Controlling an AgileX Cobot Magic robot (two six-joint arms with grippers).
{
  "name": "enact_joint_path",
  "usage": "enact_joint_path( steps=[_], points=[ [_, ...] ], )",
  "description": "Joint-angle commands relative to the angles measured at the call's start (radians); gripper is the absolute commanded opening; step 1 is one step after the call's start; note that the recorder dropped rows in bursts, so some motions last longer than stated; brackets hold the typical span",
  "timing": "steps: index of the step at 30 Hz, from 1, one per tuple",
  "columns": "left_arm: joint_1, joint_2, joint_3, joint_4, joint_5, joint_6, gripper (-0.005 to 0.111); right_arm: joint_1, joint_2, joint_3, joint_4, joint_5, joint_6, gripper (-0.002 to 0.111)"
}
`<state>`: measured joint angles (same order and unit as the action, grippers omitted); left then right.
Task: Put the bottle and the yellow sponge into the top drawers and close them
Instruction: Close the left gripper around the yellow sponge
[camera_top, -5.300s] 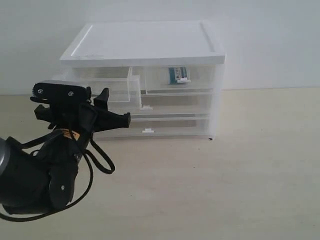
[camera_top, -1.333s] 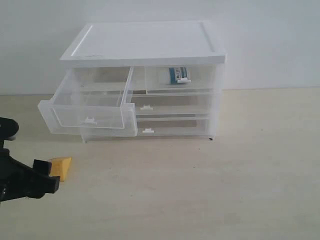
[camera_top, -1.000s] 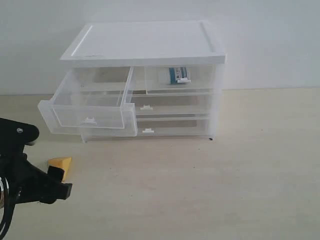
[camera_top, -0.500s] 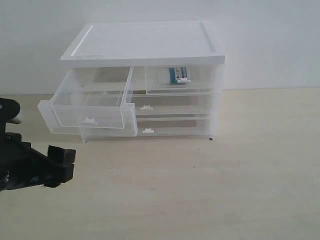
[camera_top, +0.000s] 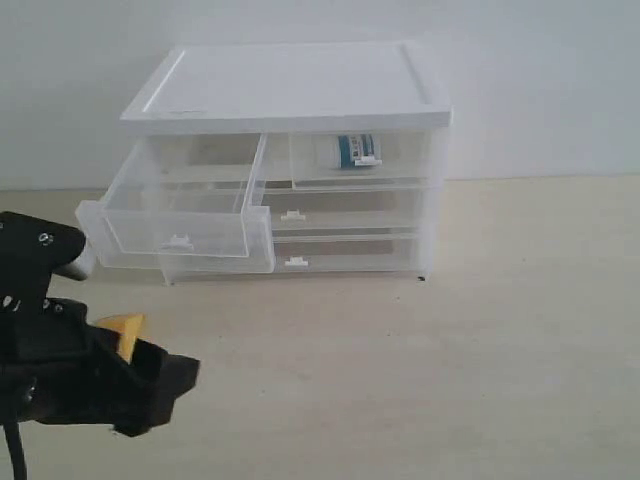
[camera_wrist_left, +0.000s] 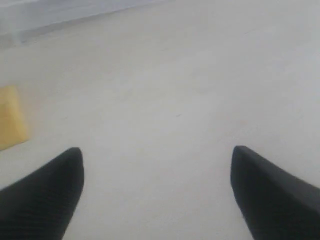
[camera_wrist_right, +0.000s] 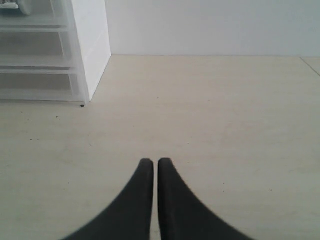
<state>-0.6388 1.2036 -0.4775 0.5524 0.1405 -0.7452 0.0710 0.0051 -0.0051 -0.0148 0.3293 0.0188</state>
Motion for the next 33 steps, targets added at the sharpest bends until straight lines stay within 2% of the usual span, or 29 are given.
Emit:
enact_joint_path(
  steps=[1,6,7,10,13,17,25,33],
  points=[
    [0.002,-0.010,0.068,-0.630,-0.303,0.624,0.075,-0.002,-0.005,0.005,0.002,-0.007,0.002,0.001],
    [0.002,-0.010,0.184,-0.825,-0.675,0.863,0.075,-0.002,-0.005,0.005,0.002,-0.007,0.002,0.001],
    [0.002,-0.010,0.198,-0.911,-0.733,0.908,0.075,-0.002,-0.005,0.005,0.002,-0.007,0.002,0.001],
    [0.002,-0.005,0.203,-1.262,-0.777,1.118,0.075,-0.002,-0.005,0.005,0.002,-0.007,0.002,0.001],
    [0.002,0.030,0.203,-1.407,-0.768,1.339,0.075,-0.002,-0.005,0.005,0.002,-0.007,0.002,0.001],
    [0.002,0.105,0.204,-1.398,-0.773,1.333,0.075,-0.002,-0.005,0.005,0.002,-0.007,0.002,0.001],
    [0.002,0.296,0.200,-1.385,-0.951,1.213,0.075,-0.002,-0.005,0.005,0.002,-0.007,0.002,0.001],
    [0.002,0.473,0.121,-1.340,-0.963,1.124,0.075,-0.002,-0.005,0.005,0.002,-0.007,0.002,0.001]
  ],
)
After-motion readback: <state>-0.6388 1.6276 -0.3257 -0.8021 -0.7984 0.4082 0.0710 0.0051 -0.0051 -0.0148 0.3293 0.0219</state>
